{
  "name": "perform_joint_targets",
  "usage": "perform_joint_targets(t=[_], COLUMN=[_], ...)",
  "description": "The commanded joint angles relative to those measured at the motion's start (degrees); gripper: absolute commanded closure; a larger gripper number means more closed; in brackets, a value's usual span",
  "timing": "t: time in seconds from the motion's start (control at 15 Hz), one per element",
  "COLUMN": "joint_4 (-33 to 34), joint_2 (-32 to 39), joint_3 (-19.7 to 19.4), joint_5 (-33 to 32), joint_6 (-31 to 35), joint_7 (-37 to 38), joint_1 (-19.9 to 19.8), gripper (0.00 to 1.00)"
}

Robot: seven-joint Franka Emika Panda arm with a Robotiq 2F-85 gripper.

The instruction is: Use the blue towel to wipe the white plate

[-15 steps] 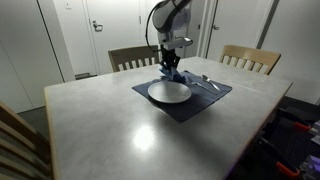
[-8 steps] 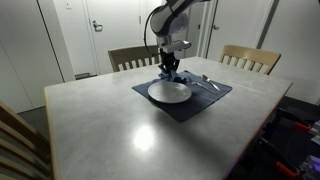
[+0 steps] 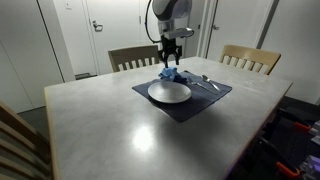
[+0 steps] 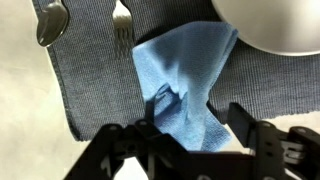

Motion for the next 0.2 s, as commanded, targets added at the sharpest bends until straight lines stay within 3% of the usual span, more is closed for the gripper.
perform_joint_targets(t=[0.0, 0.13], joint_4=[-7.27, -8.48], joint_2=[-7.67, -9.45], joint_3=[0.82, 1.15], joint_5=[0.15, 0.18], joint_6=[-1.17, -1.84], joint_7=[-0.21, -0.97], joint_1=[-0.74, -0.97], gripper=[0.00, 0.00])
